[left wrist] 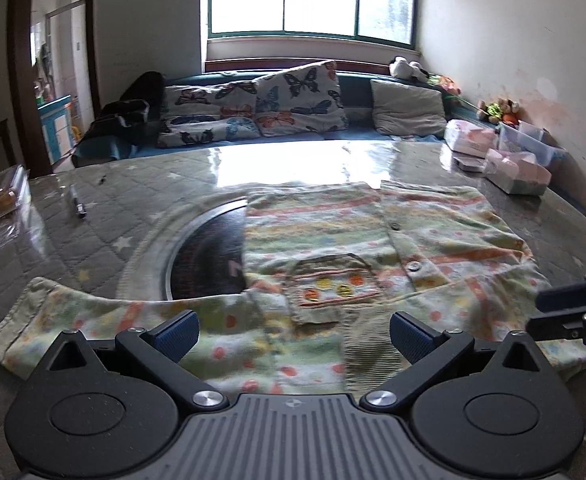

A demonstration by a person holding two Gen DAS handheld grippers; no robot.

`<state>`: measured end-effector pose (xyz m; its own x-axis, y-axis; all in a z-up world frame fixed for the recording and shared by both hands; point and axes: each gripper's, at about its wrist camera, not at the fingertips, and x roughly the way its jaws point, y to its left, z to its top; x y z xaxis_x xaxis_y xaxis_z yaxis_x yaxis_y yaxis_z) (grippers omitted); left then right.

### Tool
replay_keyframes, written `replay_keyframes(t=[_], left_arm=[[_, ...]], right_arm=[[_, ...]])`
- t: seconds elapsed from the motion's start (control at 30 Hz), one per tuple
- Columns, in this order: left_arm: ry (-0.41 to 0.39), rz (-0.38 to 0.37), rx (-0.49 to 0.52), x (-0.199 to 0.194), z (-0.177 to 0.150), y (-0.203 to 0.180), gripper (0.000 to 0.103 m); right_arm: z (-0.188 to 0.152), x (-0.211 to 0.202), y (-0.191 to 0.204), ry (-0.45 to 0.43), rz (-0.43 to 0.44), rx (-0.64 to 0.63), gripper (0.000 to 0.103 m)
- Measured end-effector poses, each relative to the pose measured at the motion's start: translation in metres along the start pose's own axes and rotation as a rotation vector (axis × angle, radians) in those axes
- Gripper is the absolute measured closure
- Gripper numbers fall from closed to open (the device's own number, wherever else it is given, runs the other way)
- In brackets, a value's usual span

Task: Fold clothes
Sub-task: 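Lay the held sleeve across the shirt body with the right gripper, then move the left gripper to the other corduroy sleeve cuff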

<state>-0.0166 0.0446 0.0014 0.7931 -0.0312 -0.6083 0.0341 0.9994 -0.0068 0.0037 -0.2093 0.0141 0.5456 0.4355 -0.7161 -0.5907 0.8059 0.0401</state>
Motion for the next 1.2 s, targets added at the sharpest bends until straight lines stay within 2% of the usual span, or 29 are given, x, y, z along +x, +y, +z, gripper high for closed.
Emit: replay_keyframes(t=[0.13, 0.27, 0.43, 0.63, 0.8, 0.93, 1.2], left_arm=[[0.006, -0.014, 0.026, 0.006, 0.002, -0.011, 0.0], [0.016, -0.018, 0.058, 0.011, 0.003, -0.021, 0.0], [0.016, -0.029, 0.101, 0.017, 0.006, -0.034, 0.0], [0.022, -0.047, 0.147, 0.031, 0.011, -0.051, 0.0], [0.052, -0.021, 0.183, 0.05, 0.007, -0.055, 0.0], [0.062, 0.012, 0.182, 0.06, 0.004, -0.049, 0.0], [0.061, 0.038, 0.161, 0.055, 0.004, -0.04, 0.0]], right_arm=[[-0.022, 0.002, -0.024, 0.034, -0.035, 0.072, 0.076], [-0.03, -0.002, -0.028, 0.044, -0.036, 0.065, 0.077], [-0.018, -0.005, -0.029, 0.019, -0.042, 0.037, 0.076], [0.004, 0.015, -0.037, -0.032, -0.057, 0.055, 0.076], [0.003, 0.037, -0.042, -0.004, -0.06, 0.081, 0.076], [0.002, 0.036, -0.041, -0.002, -0.066, 0.07, 0.075], [0.017, 0.036, -0.02, -0.033, -0.021, 0.026, 0.074]])
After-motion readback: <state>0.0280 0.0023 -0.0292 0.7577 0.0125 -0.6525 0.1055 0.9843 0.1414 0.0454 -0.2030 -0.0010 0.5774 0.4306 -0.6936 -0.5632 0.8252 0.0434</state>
